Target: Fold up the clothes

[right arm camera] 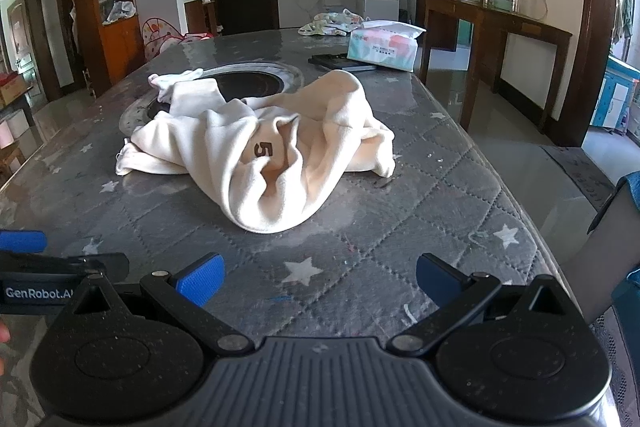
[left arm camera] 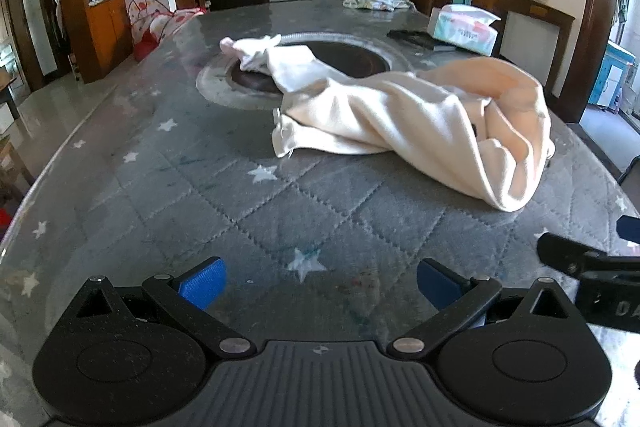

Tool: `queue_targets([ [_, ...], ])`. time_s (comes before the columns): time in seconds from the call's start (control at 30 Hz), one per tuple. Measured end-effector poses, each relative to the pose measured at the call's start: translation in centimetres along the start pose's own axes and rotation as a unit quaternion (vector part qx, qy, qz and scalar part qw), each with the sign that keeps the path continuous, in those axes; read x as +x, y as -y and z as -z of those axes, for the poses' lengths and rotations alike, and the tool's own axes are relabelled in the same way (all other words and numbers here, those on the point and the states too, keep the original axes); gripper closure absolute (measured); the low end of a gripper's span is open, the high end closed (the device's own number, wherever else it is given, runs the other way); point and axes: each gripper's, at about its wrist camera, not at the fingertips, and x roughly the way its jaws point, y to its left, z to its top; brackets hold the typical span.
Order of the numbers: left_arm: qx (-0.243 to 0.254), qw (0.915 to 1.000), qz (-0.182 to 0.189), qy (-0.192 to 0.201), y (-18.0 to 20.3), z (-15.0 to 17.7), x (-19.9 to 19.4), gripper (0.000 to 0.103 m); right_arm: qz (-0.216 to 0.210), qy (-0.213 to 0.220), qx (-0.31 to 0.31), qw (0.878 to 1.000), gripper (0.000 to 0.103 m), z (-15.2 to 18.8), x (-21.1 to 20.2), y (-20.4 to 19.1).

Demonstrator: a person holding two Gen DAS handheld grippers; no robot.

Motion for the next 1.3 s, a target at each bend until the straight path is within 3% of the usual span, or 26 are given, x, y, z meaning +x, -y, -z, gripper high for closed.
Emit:
queue_targets([
  [0.17, 0.013, 0.9998, -0.015, 0.007, 0.7, -0.1, -1.1, 0.0, -0.002, -0.001, 0.005, 1.0, 0.0, 0.2, -0.3, 0.0],
  [1.3, 0.016, 0.9997, -0.02, -0.006, 1.1, 0.3, -2.0, 0.0, 0.005, -0.009, 0.004, 1.0, 0.0, 0.5, -1.1, 0.1],
])
